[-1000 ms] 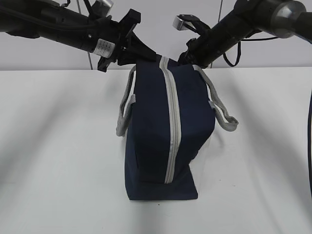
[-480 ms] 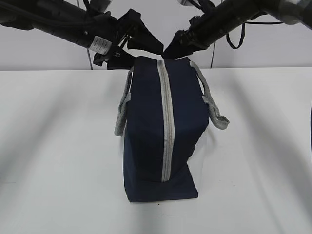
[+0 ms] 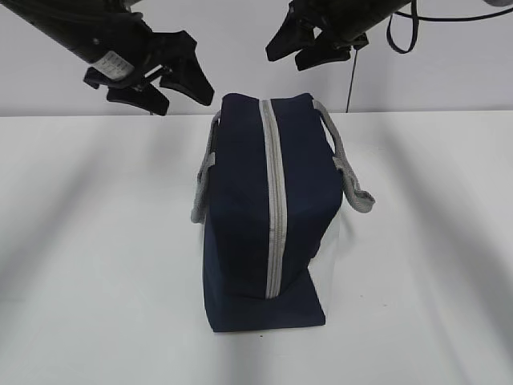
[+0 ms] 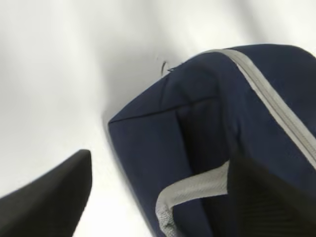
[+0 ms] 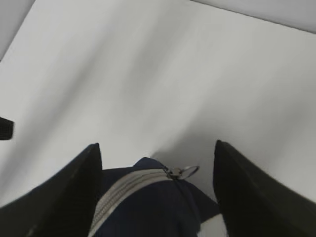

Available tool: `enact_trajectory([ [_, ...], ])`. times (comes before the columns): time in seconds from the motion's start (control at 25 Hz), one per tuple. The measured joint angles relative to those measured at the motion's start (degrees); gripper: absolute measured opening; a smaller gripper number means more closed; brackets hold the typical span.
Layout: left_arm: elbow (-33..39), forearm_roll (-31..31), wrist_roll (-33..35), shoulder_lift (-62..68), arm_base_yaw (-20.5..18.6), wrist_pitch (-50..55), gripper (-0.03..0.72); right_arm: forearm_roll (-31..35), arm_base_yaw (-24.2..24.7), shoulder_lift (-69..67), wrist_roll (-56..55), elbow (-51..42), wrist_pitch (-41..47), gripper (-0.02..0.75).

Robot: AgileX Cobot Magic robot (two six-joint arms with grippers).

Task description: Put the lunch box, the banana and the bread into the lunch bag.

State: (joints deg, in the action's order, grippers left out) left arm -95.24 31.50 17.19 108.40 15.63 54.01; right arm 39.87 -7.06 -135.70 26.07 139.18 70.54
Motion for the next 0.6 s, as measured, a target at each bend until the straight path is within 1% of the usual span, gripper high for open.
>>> enact_trajectory([
  [0.16, 0.0, -8.4, -6.5, -3.9, 0.0, 0.9, 0.543, -6.2, 0.0, 5.2, -4.7, -3.9, 0.1, 0.518],
  [0.32, 0.0, -15.9, -10.8, -7.1, 0.0, 4.3, 0.539, -10.9, 0.0, 13.1, -7.1, -13.1, 0.2, 0.517],
  [0.48, 0.0, -22.9, -14.6, -8.0, 0.0, 8.6, 0.539, -11.9, 0.0, 19.7, -8.3, -22.9, 0.5, 0.516],
  [0.6, 0.0, -24.6, -15.8, -8.1, 0.0, 11.3, 0.539, -12.0, 0.0, 23.7, -8.4, -29.8, 0.5, 0.516],
])
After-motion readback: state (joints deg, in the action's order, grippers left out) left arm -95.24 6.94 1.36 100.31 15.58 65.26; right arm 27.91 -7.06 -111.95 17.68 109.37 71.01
